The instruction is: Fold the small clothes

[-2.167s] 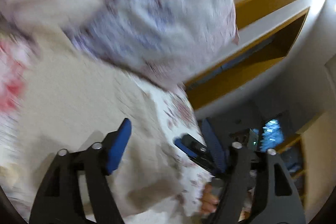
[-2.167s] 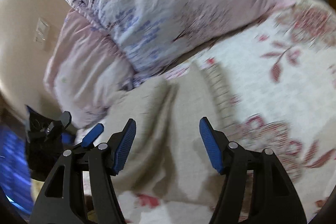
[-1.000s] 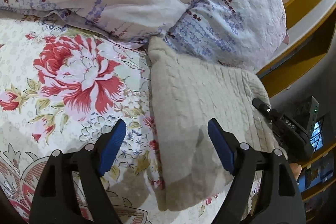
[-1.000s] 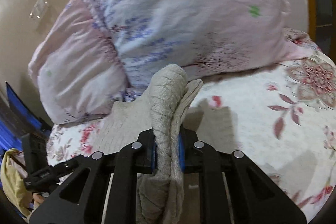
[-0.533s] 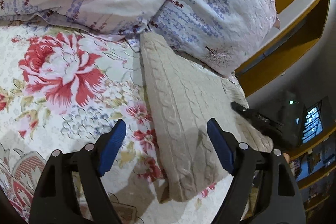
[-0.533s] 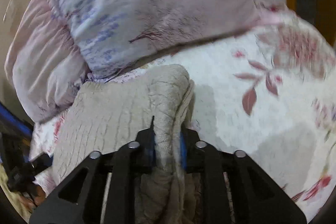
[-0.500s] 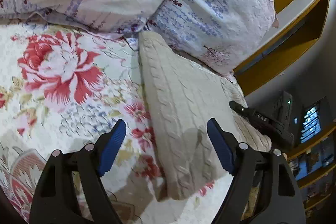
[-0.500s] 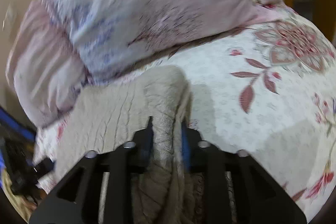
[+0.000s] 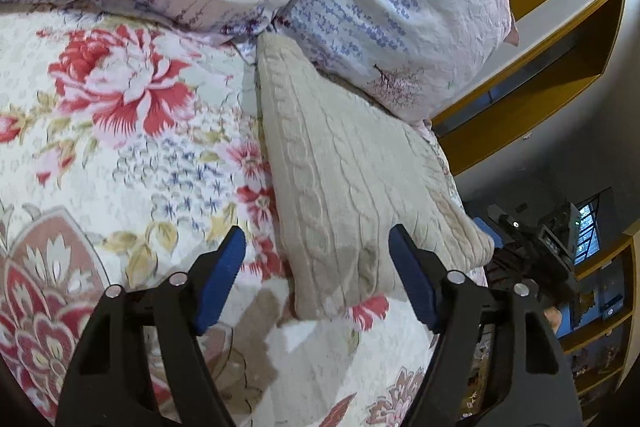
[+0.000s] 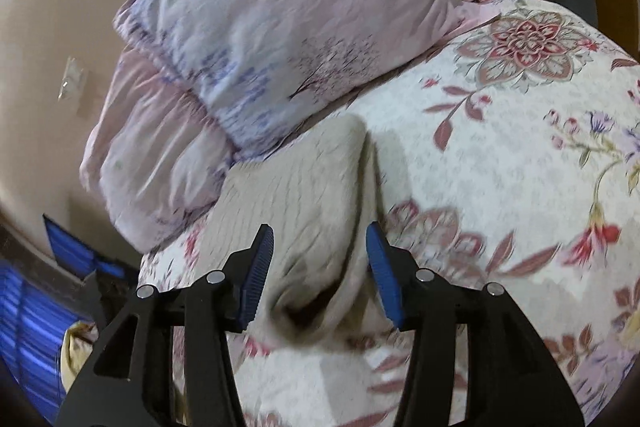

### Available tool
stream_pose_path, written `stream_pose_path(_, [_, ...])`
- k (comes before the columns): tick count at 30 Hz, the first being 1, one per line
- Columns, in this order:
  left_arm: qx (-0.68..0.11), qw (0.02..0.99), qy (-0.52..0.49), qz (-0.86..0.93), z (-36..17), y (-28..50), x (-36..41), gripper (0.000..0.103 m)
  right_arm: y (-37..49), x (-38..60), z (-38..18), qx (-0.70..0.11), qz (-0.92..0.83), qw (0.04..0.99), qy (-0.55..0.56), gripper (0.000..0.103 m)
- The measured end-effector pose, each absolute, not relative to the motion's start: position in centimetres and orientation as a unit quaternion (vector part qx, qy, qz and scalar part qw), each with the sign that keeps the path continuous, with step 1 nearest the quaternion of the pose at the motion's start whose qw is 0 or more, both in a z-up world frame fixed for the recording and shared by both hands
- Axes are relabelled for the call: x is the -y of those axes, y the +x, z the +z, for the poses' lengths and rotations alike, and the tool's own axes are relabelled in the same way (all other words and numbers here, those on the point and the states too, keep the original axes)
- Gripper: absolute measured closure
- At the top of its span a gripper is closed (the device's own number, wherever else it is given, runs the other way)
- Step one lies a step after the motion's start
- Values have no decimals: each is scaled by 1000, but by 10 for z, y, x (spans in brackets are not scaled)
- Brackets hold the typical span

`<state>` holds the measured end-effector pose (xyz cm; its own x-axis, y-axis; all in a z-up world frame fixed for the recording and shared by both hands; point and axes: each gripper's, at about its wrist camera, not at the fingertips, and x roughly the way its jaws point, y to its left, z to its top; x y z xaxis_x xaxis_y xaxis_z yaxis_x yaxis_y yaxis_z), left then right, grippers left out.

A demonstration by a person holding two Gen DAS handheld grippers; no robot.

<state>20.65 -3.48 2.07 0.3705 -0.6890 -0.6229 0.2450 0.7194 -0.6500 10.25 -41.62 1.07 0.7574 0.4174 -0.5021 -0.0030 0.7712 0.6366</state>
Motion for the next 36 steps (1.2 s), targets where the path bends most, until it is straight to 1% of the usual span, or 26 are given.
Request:
stream_pose_path(4, [-492,786,-233,-292,15,202,38,40,94,404,12,-334,136,882,303,52])
stream_pose_path(6, [-498,783,-232,-291,12,200,40,45,94,399,10,-341,132,885,289,53])
stream_pose_path(7, [-503,781,-230,-290,10,200,42,47,96,396,7,-347,129,885,282,59])
stream_pose_path(8, [-507,779,-229,-290,9,200,43,52,97,394,4,-355,128,884,276,65])
stream_pose_path(9, [-510,776,-228,-291,7,200,45,58,100,390,0,-366,129,881,270,81])
stream_pose_path(10, [-514,773,-223,-297,6,201,48,63,100,388,0,-368,128,883,264,91])
stream_pose_path(11, [-514,772,-219,-303,6,201,50,76,99,386,3,-360,125,889,254,91])
stream_pose_path(14, [-507,776,-211,-310,11,199,49,85,82,387,25,-303,119,917,232,92])
stream_pose_path(16, [-505,777,-207,-315,13,197,47,88,74,392,30,-288,100,928,215,93])
stream_pose_path(21, [-504,783,-178,-319,10,192,49,90,86,401,-17,-369,46,907,196,94])
stream_pose_path(23, [-504,784,-172,-319,9,191,51,90,89,404,-30,-381,43,900,208,94])
stream_pose_path(25, [-504,785,-165,-320,8,191,52,89,89,406,-31,-380,47,898,217,94])
stream_pose_path(27, [-506,786,-156,-319,7,191,55,80,91,409,-29,-386,52,895,218,93])
stream_pose_path(29, [-504,790,-149,-314,8,190,56,74,93,411,-26,-389,57,891,228,89])
stream_pose_path(30, [-504,791,-149,-314,9,190,56,71,91,414,-23,-384,68,888,245,81])
stream_pose_path(31, [-502,791,-152,-316,10,191,55,69,91,417,-20,-379,73,885,260,70])
stream_pose_path(32, [-500,791,-156,-317,11,192,55,62,92,421,-18,-372,76,883,275,63])
stream_pose_path(33, [-497,792,-162,-314,12,195,55,50,94,427,-13,-360,80,882,294,53])
stream_pose_path(34, [-493,796,-166,-308,15,199,54,45,98,429,-8,-351,84,881,307,48])
stream_pose_path(36, [-486,803,-168,-301,21,207,55,34,112,435,-3,-339,91,876,332,44])
